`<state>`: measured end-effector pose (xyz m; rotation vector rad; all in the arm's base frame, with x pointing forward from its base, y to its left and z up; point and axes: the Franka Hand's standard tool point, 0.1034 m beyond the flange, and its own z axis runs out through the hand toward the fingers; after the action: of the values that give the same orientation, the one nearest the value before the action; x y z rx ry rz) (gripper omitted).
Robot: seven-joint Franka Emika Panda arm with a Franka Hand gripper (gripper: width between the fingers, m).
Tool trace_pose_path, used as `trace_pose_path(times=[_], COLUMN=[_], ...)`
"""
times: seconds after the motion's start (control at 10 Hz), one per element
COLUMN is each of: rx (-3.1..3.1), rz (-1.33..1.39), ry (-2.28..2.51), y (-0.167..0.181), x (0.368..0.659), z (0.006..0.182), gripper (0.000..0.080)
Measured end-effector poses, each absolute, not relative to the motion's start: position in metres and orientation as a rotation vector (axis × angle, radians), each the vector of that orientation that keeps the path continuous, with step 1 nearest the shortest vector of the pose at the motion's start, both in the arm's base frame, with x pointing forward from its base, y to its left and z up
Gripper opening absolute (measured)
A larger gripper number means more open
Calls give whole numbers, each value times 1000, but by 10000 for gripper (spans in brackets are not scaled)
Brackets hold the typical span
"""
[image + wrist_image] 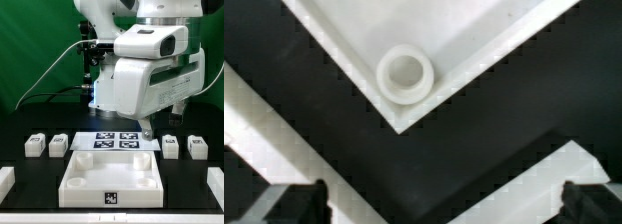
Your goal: Assemble one leg
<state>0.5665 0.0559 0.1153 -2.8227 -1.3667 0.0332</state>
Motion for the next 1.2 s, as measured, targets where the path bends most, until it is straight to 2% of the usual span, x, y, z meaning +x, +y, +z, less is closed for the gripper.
trace_pose_path(times=[0.8, 0.9, 1.1, 1.2], rx=[-2755, -2622, -2269, -2127], rz=[36, 28, 12, 5], ry=[-1496, -1732, -2175, -2317], y=[55, 50, 27, 19], x=[566, 555, 510, 506], z=[114, 106, 88, 85], gripper=[650, 650, 650, 650])
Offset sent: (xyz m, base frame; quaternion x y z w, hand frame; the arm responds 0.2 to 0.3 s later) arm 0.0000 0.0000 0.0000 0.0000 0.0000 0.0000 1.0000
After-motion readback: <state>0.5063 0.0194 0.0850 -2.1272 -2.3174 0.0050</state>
